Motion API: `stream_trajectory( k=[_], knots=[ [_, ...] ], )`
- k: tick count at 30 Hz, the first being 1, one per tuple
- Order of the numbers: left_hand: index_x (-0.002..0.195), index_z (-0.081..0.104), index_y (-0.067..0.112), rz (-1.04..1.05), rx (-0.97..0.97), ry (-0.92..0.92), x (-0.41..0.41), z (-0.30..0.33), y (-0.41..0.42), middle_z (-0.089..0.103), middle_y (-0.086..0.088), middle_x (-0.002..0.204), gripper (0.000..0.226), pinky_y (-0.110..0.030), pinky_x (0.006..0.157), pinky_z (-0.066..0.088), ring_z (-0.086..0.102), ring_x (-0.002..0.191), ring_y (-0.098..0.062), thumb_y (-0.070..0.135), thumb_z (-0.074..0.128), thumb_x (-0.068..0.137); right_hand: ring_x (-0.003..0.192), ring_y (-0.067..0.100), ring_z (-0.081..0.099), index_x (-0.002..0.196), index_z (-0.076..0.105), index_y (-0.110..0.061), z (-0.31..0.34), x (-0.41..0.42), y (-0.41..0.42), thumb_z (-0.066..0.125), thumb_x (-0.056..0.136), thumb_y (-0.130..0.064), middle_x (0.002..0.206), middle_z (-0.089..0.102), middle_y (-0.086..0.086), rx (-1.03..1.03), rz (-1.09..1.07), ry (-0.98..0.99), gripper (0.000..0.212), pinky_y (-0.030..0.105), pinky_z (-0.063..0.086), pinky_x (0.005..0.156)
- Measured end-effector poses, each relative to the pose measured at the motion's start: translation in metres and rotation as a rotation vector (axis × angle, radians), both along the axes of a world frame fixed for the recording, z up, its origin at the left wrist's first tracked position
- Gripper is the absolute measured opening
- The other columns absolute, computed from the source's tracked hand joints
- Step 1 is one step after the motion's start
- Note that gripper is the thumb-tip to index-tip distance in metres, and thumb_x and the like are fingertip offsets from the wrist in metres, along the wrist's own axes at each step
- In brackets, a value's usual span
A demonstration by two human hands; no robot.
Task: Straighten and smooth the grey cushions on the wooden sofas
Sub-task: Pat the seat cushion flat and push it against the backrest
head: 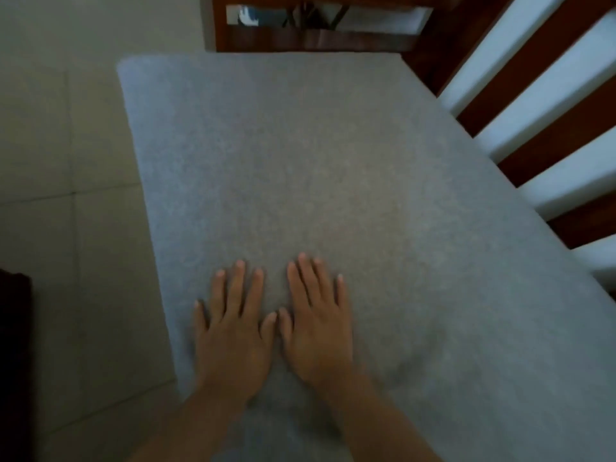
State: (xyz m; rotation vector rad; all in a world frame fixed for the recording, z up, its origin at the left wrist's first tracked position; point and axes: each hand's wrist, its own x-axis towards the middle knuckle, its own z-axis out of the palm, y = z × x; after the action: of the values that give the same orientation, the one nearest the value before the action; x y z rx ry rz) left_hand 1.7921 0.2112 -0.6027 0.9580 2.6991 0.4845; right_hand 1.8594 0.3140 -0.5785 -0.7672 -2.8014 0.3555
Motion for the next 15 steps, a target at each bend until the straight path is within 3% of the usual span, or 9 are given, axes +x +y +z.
stream_trajectory(
  k=[3,5,7,8,10,12,13,15],
  knots=[
    [0.152,0.012,0.027,-0.026,-0.075,-0.106,0.003,-0.005,-0.013,0.001,0.000,0.160,0.063,-0.053,0.114,0.014,0.002,0.147,-0.025,0.050,0.020,0.094,0.146,0.020,0.012,0.150,0.024,-0.019,-0.010,0.004,-0.005,0.019,0.088,-0.045,0.158,0.016,0.001,-0.059,0.019,-0.263,0.067,0.044,0.005,0.116],
    [0.153,0.002,0.025,-0.013,-0.051,-0.099,0.001,0.016,-0.013,-0.008,0.000,0.160,0.065,-0.048,0.116,0.008,-0.008,0.146,-0.022,0.046,0.029,0.098,0.146,0.022,0.010,0.150,0.023,-0.014,0.006,0.014,-0.003,0.025,0.093,-0.037,0.158,0.014,0.005,-0.119,-0.014,-0.260,0.061,0.040,0.005,0.117],
    [0.152,0.012,0.016,-0.004,-0.069,-0.083,0.016,0.035,-0.020,0.004,-0.006,0.160,0.069,-0.051,0.114,0.013,0.002,0.147,-0.025,0.041,0.043,0.096,0.136,0.032,0.036,0.140,0.043,-0.004,0.022,0.042,-0.011,0.047,0.083,-0.025,0.148,0.037,0.018,-0.118,-0.099,-0.231,0.061,0.044,0.027,0.111],
    [0.149,0.025,0.010,-0.030,-0.069,-0.058,0.032,0.042,-0.021,0.019,-0.013,0.157,0.072,-0.056,0.110,0.021,0.016,0.145,-0.030,0.037,0.056,0.090,0.124,0.036,0.051,0.130,0.054,0.000,0.028,0.065,-0.016,0.055,0.073,-0.024,0.136,0.050,0.022,-0.141,-0.144,-0.262,0.061,0.047,0.040,0.101],
    [0.132,0.052,0.002,-0.109,-0.057,-0.038,0.062,0.041,-0.026,0.048,-0.021,0.139,0.076,-0.064,0.094,0.038,0.045,0.129,-0.038,0.029,0.081,0.067,0.103,0.039,0.064,0.115,0.062,0.002,0.029,0.109,-0.023,0.063,0.057,-0.022,0.118,0.061,0.025,-0.193,-0.235,-0.308,0.063,0.047,0.052,0.082],
    [0.122,0.060,0.002,-0.195,-0.069,-0.035,0.094,0.043,-0.012,0.057,-0.021,0.129,0.080,-0.063,0.087,0.043,0.051,0.121,-0.036,0.028,0.089,0.051,0.104,0.041,0.063,0.117,0.060,0.002,0.037,0.156,-0.012,0.069,0.054,-0.018,0.121,0.059,0.027,-0.209,-0.324,-0.333,0.067,0.046,0.052,0.083],
    [0.121,0.061,0.002,-0.222,-0.071,-0.039,0.106,0.046,-0.004,0.058,-0.020,0.128,0.081,-0.062,0.087,0.044,0.051,0.120,-0.036,0.028,0.090,0.049,0.112,0.041,0.058,0.123,0.056,0.002,0.041,0.173,-0.005,0.073,0.060,-0.016,0.130,0.053,0.027,-0.213,-0.391,-0.313,0.068,0.045,0.048,0.091],
    [0.119,0.063,0.003,-0.301,-0.052,-0.009,0.136,0.058,0.025,0.060,-0.018,0.126,0.081,-0.062,0.087,0.044,0.056,0.117,-0.036,0.030,0.090,0.048,0.138,0.033,0.032,0.143,0.034,-0.006,0.056,0.207,0.018,0.066,0.084,-0.022,0.152,0.025,0.019,-0.189,-0.499,-0.337,0.069,0.035,0.029,0.111]
  ],
)
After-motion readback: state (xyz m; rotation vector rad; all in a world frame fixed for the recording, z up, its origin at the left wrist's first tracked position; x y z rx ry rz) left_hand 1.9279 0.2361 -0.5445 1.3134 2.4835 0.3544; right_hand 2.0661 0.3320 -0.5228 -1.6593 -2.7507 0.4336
